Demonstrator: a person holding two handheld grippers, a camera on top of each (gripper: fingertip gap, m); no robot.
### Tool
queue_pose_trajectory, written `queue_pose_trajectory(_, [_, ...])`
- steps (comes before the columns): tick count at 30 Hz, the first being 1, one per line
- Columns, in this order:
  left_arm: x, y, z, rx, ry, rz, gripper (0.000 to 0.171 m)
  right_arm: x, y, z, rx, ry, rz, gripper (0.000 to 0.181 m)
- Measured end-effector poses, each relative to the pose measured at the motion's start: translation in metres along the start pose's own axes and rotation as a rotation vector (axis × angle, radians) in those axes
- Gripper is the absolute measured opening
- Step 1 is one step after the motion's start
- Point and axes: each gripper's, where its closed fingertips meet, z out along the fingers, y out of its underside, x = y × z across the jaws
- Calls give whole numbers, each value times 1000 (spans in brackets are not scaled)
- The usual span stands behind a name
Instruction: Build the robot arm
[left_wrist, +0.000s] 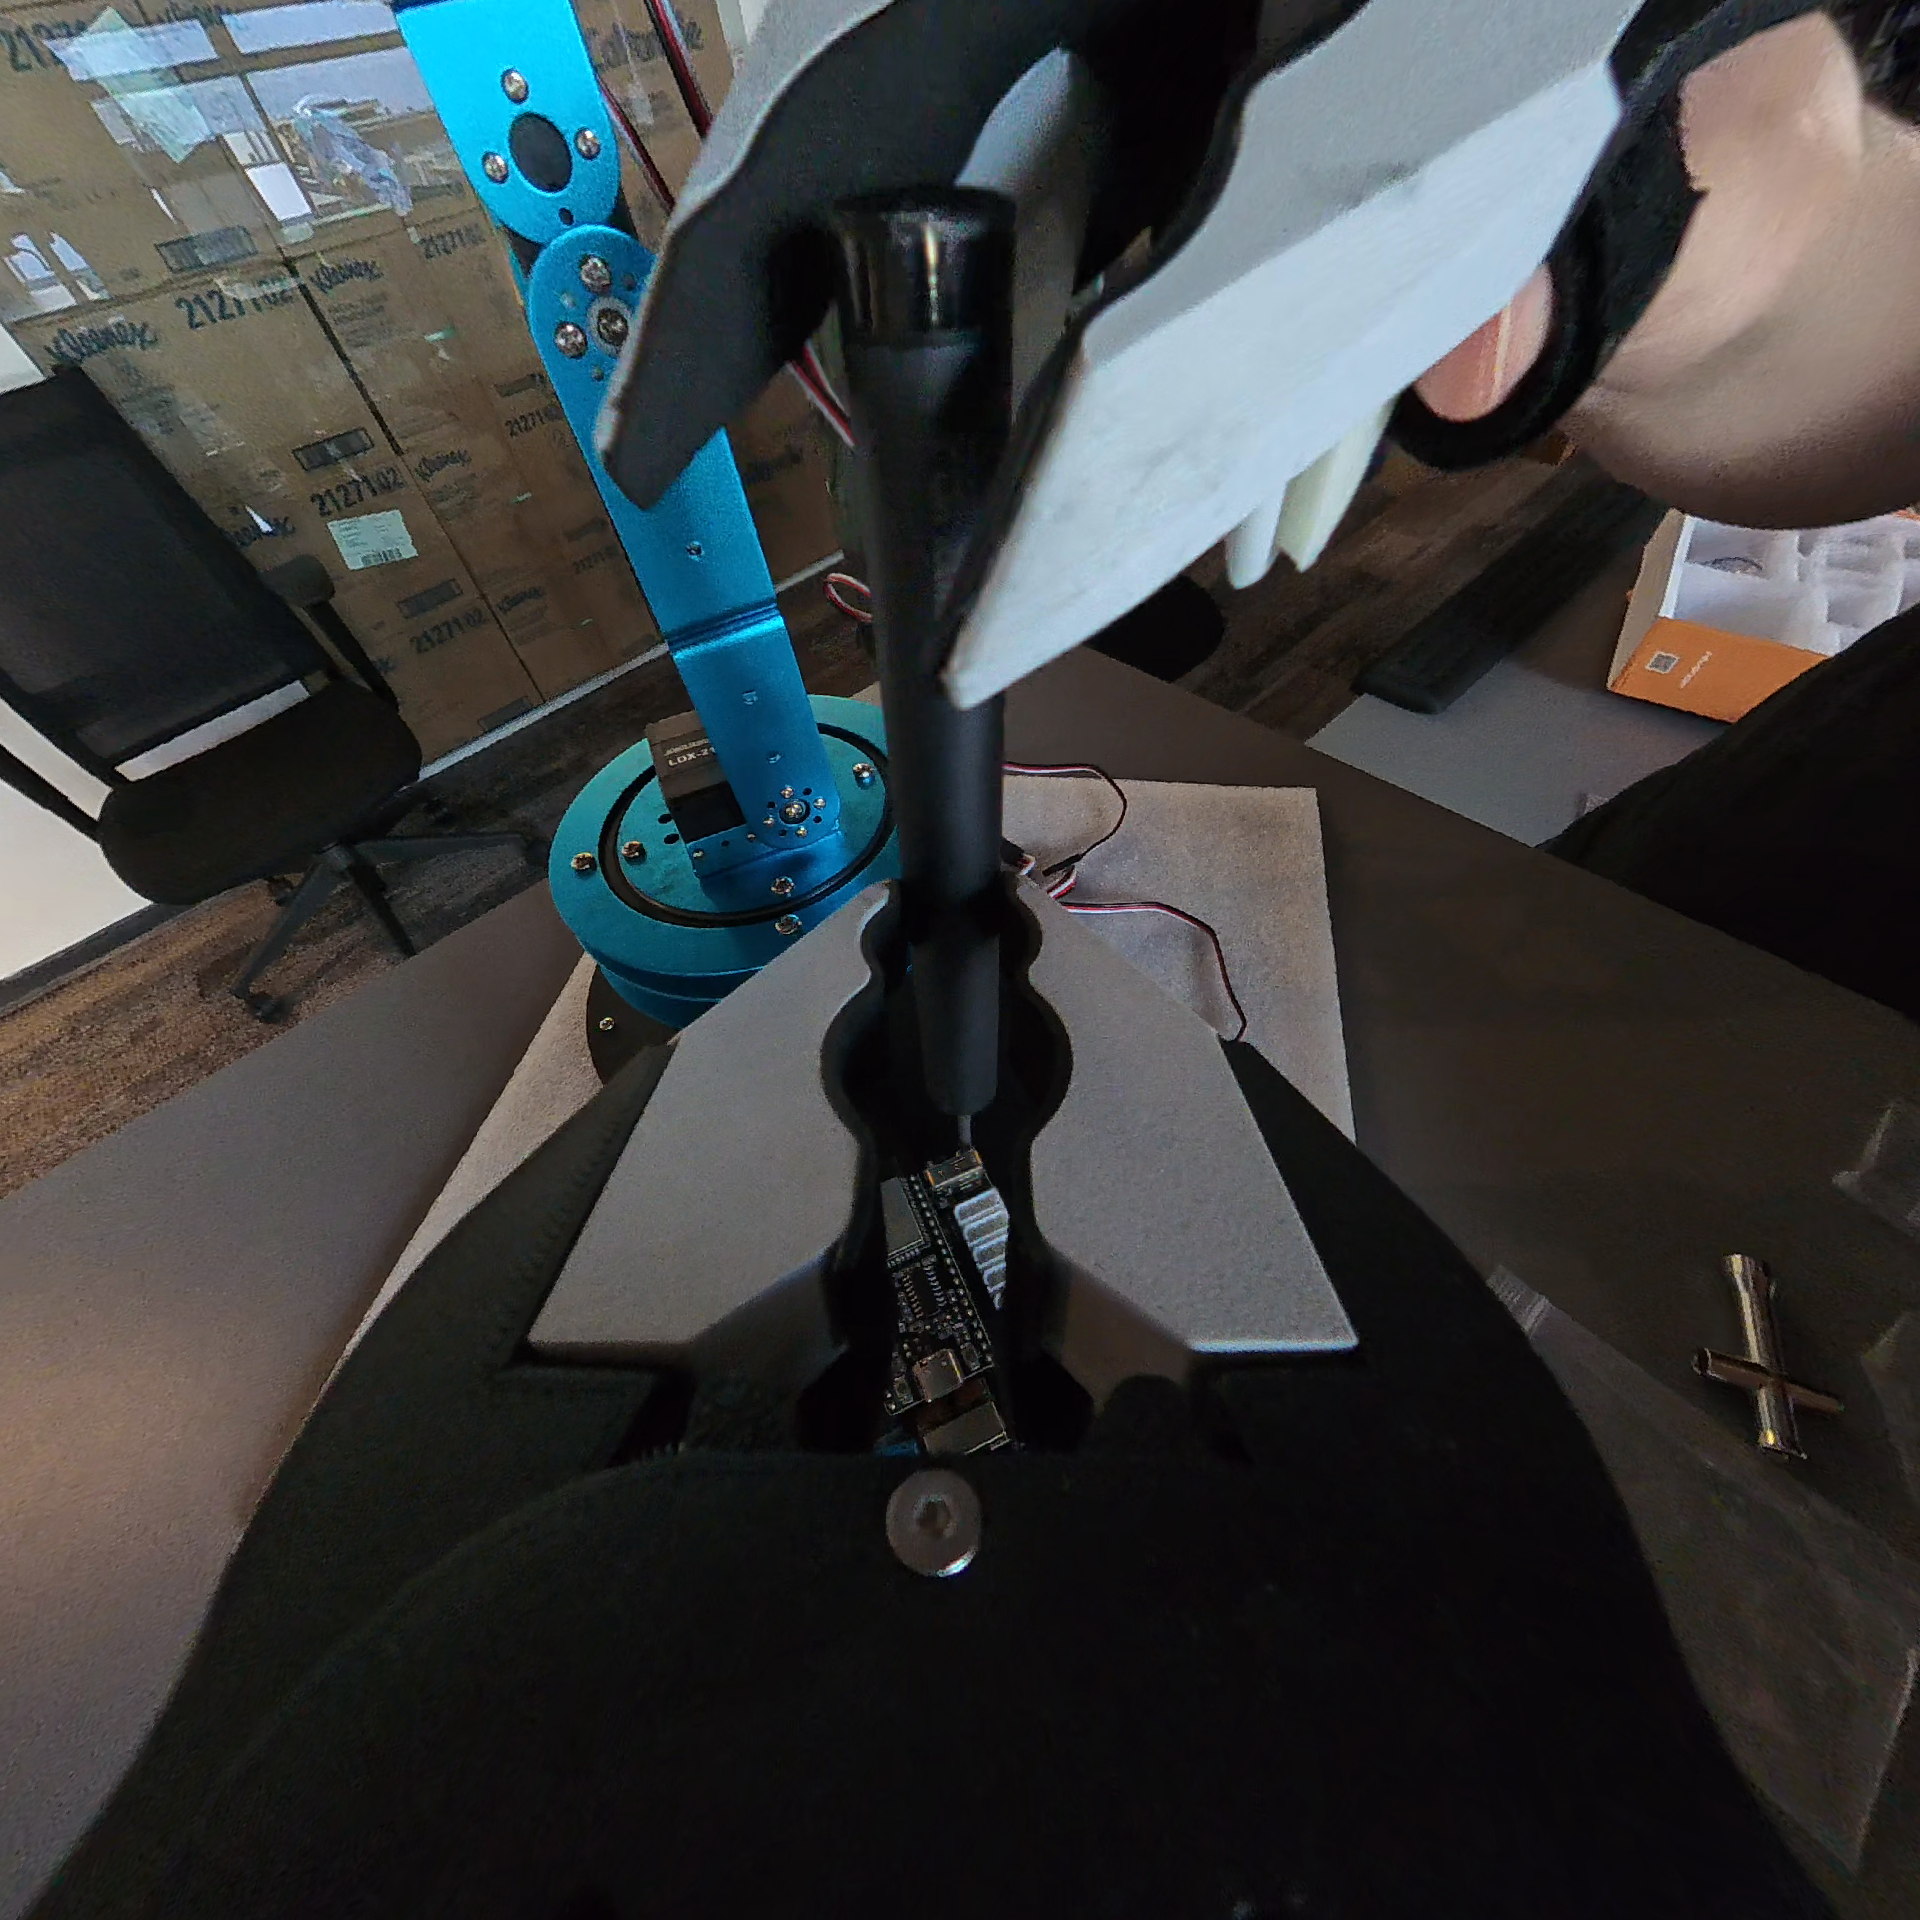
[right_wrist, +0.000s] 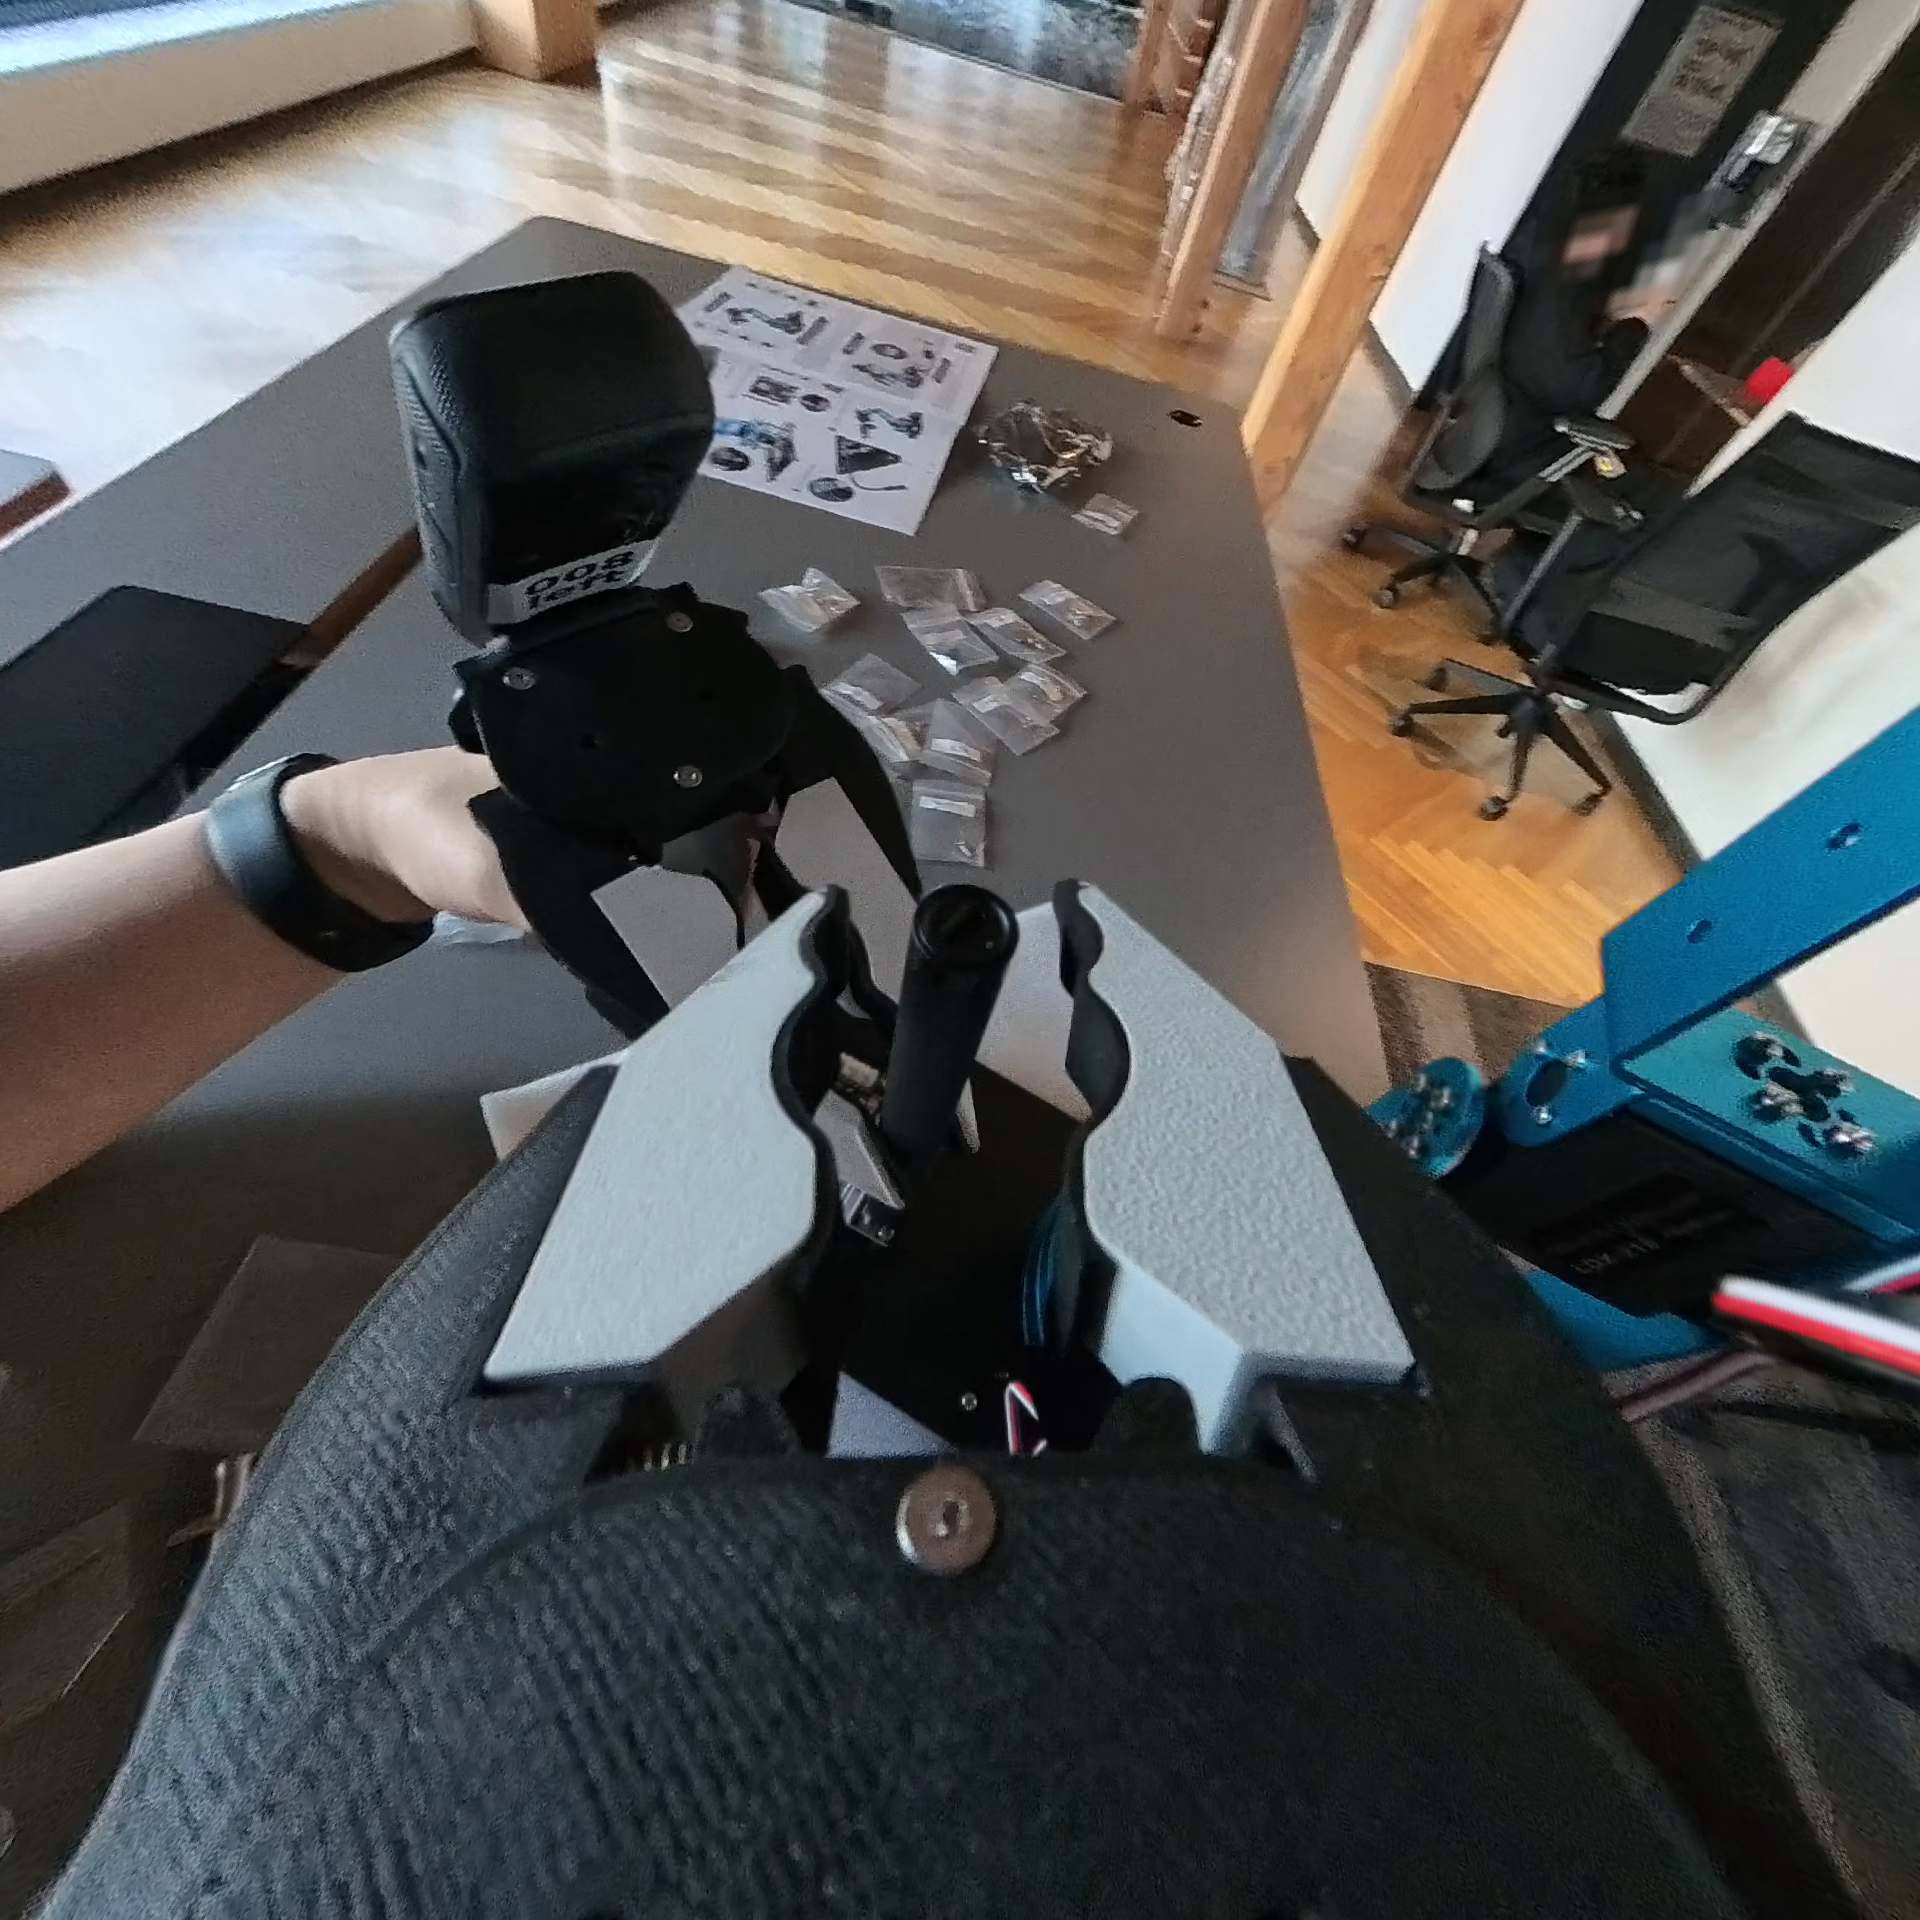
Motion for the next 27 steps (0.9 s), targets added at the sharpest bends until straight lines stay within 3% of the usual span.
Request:
queue_pose_trajectory(3, [0, 0, -1, 3, 2, 5, 14, -3, 2, -2, 1, -50, -18, 18])
queue_pose_trajectory(12, [-1, 0, 1, 14, -2, -17, 14, 8, 5, -3, -69, 100, -12, 20])
queue_pose_trajectory(15, [-1, 1, 0, 13, 1, -17, 15, 5, 5, -3, -61, 64, -55, 30])
queue_pose_trajectory(18, [0, 1, -1, 11, 6, -10, 15, -8, 11, -1, -79, -64, -41, 36])
queue_pose_trajectory(20, [2, 1, -1, 10, 20, -5, 15, -8, 10, -3, -70, -74, -42, 20])
queue_pose_trajectory(27, [0, 2, 0, 10, 10, -14, 14, 1, 12, -2, -97, 36, 32, 19])
